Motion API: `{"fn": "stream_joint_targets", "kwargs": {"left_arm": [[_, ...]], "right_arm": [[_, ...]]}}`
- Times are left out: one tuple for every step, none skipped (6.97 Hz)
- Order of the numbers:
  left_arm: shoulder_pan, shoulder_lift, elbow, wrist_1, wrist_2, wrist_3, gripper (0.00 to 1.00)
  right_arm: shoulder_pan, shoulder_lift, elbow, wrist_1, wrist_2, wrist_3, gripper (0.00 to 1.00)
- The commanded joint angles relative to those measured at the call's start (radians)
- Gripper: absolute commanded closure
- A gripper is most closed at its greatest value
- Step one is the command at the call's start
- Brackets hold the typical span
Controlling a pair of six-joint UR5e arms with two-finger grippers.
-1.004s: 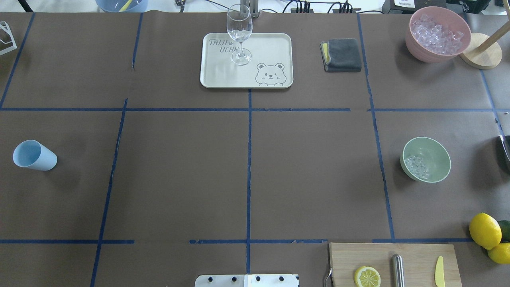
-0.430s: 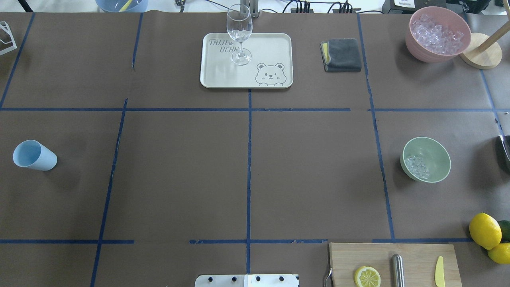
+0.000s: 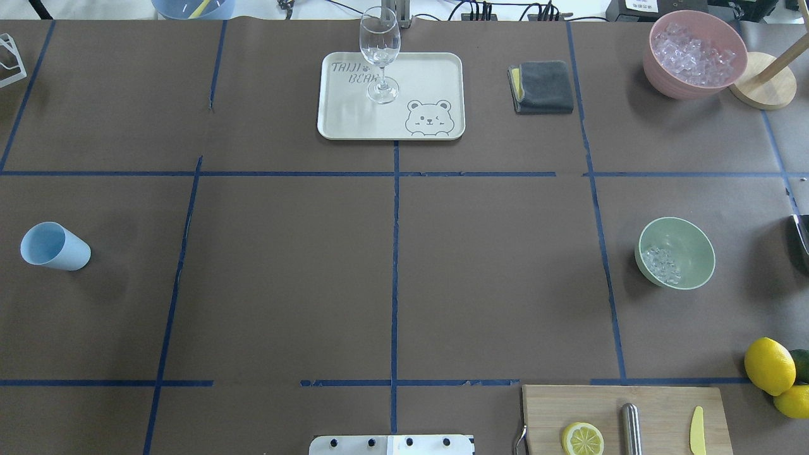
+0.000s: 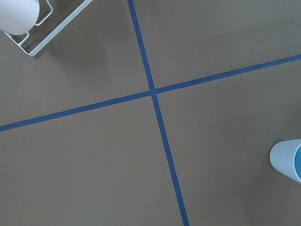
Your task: Pour ice into bowl
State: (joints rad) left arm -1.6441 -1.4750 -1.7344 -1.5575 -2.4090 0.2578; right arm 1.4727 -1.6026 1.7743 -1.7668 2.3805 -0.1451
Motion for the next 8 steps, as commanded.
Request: {"fn": "stream_joint_targets", "kwargs": {"left_arm": [[0.018, 0.001, 0.009, 0.002, 0.025, -0.006, 0.0], [0.021, 0.001, 0.003, 0.002, 0.036, -0.008, 0.0], [0.021, 0.001, -0.005, 0.004, 0.103, -0.008, 0.0], [0.021, 0.001, -0.007, 0.004, 0.12, -0.008, 0.0], [0.021, -0.007, 0.016, 0.004, 0.14, -0.008, 0.0], [0.014, 0.005, 0.019, 0.01, 0.137, -0.008, 0.0], [0.02, -0.001, 0.01, 0.022, 0.137, -0.011, 0.0], [0.038, -0.014, 0.012, 0.016, 0.136, -0.012, 0.0]], "right_arm": [[-0.023, 0.004, 0.0, 0.0, -0.004, 0.001, 0.0], [-0.025, 0.006, -0.003, 0.0, -0.006, -0.001, 0.0], [-0.025, 0.006, -0.004, 0.001, -0.007, -0.001, 0.0], [-0.025, 0.006, -0.001, 0.0, -0.018, -0.001, 0.0], [-0.025, -0.005, 0.007, 0.001, -0.02, -0.001, 0.0], [-0.025, -0.01, -0.007, 0.0, -0.018, 0.001, 0.0], [-0.025, -0.01, -0.007, 0.0, -0.02, 0.001, 0.0], [-0.025, -0.011, -0.009, 0.001, -0.021, 0.001, 0.0]]}}
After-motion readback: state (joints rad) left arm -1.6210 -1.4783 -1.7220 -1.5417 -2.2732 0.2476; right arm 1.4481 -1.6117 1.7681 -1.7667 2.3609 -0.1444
